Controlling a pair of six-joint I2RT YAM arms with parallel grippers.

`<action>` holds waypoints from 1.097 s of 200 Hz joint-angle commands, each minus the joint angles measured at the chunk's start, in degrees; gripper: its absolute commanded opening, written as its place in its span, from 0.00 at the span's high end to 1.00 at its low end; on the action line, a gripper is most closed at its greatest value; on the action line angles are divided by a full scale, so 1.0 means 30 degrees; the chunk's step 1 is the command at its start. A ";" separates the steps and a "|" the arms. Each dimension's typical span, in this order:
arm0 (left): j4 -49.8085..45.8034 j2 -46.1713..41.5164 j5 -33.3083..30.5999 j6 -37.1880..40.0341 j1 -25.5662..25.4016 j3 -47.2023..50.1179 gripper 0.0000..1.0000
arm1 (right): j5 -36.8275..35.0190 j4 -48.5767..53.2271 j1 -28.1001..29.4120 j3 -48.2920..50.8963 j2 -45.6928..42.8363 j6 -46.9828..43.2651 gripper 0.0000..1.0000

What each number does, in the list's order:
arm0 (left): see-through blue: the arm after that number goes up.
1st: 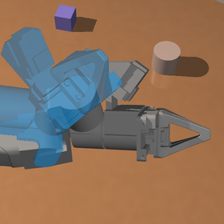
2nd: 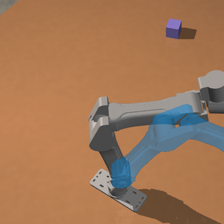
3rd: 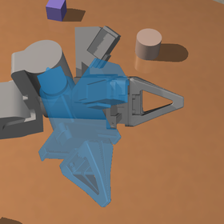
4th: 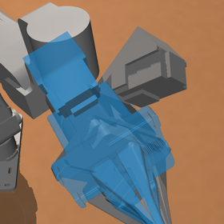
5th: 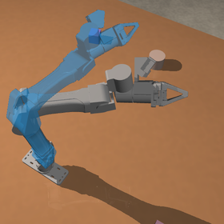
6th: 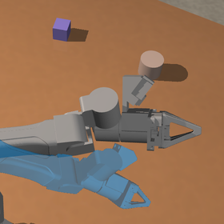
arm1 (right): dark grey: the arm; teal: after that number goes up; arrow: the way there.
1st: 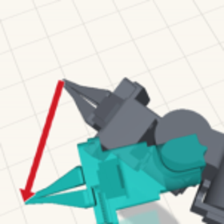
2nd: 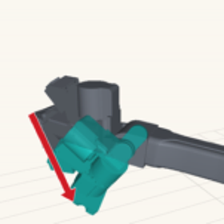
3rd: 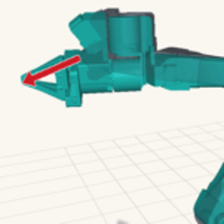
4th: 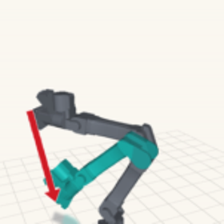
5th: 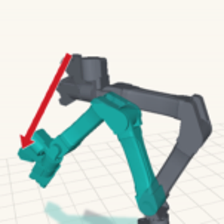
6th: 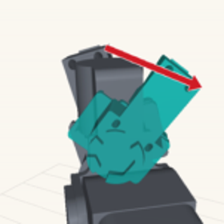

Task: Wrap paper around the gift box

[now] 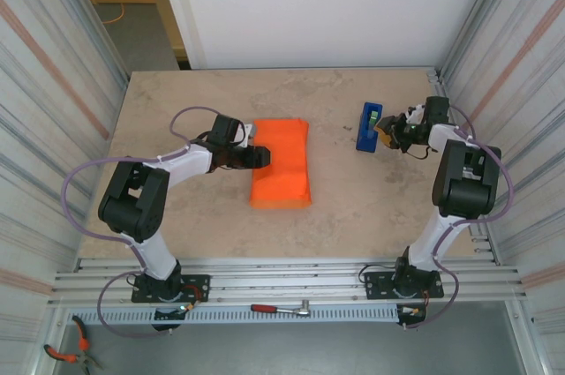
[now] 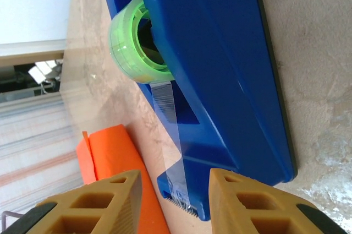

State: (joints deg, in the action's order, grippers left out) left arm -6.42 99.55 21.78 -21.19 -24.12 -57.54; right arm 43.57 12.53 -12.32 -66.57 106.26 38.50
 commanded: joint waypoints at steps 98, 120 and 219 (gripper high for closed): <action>-0.2363 0.1388 -0.1520 0.0677 -0.0443 0.0707 0.39 | 0.0503 0.0421 0.0561 -0.1073 0.1178 -0.0705 0.71; -0.2364 0.1380 -0.1548 0.0705 -0.0484 0.0694 0.39 | 0.0588 0.0333 0.0561 -0.1059 0.1217 -0.0646 0.74; -0.2372 0.1352 -0.1576 0.0677 -0.0486 0.0715 0.39 | 0.0989 0.0421 0.0738 -0.1118 0.1266 -0.0573 1.00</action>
State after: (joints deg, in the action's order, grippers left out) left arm -6.42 99.55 21.78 -21.17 -24.12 -57.54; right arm 43.77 12.25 -10.98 -68.82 109.65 36.97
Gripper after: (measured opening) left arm 0.613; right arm 0.068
